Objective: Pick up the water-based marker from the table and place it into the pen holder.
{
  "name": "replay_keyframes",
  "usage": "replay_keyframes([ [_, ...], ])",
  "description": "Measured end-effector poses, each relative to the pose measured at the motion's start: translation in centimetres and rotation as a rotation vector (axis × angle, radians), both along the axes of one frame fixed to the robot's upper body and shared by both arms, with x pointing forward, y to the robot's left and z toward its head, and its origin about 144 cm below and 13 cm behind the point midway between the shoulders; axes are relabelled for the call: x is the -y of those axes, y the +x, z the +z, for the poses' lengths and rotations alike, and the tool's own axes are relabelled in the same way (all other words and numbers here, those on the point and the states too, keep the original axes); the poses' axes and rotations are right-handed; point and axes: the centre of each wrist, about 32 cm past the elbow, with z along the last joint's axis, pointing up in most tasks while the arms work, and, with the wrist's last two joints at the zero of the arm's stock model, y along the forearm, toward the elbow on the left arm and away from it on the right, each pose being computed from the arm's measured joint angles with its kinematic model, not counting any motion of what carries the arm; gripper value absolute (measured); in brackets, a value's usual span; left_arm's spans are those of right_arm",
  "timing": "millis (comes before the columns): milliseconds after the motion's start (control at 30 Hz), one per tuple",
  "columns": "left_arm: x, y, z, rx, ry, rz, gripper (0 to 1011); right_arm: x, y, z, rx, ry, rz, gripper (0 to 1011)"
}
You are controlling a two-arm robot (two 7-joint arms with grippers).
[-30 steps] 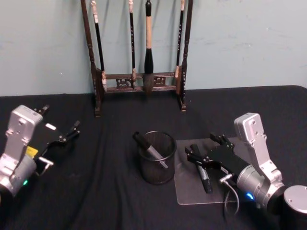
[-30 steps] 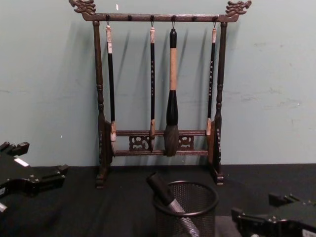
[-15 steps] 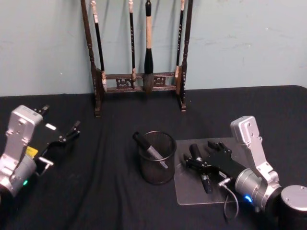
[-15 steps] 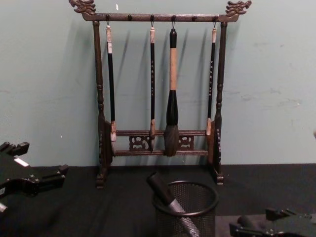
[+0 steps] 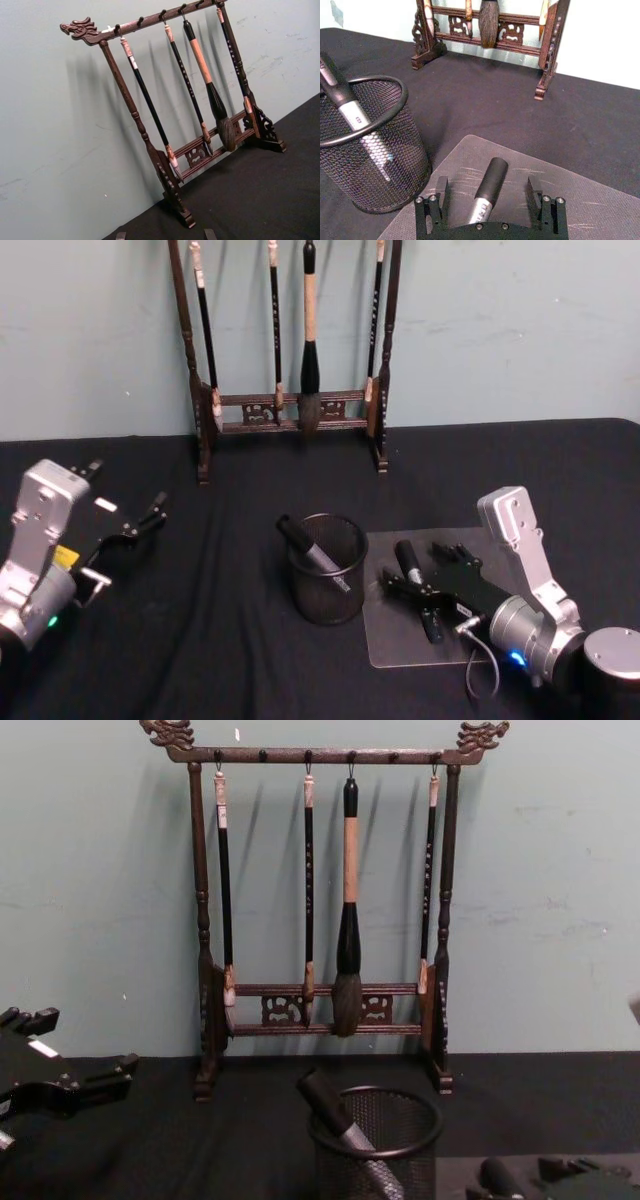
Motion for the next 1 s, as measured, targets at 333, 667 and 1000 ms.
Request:
replay_keyframes([
  [333, 0.00, 0.00, 0.00, 0.000, 0.000, 0.000, 1009, -0.02, 0.07, -0.24, 0.014, -0.018, 0.006, 1002],
  [667, 0.00, 0.00, 0.00, 0.000, 0.000, 0.000, 1009, -0.03, 0.01, -0.39, 0.025, -0.033, 0.012, 1002],
  [1000, 0.00, 0.00, 0.00, 0.000, 0.000, 0.000, 1009, -0.01, 0.02, -0.54, 0.029, -0.046, 0.014, 1002],
])
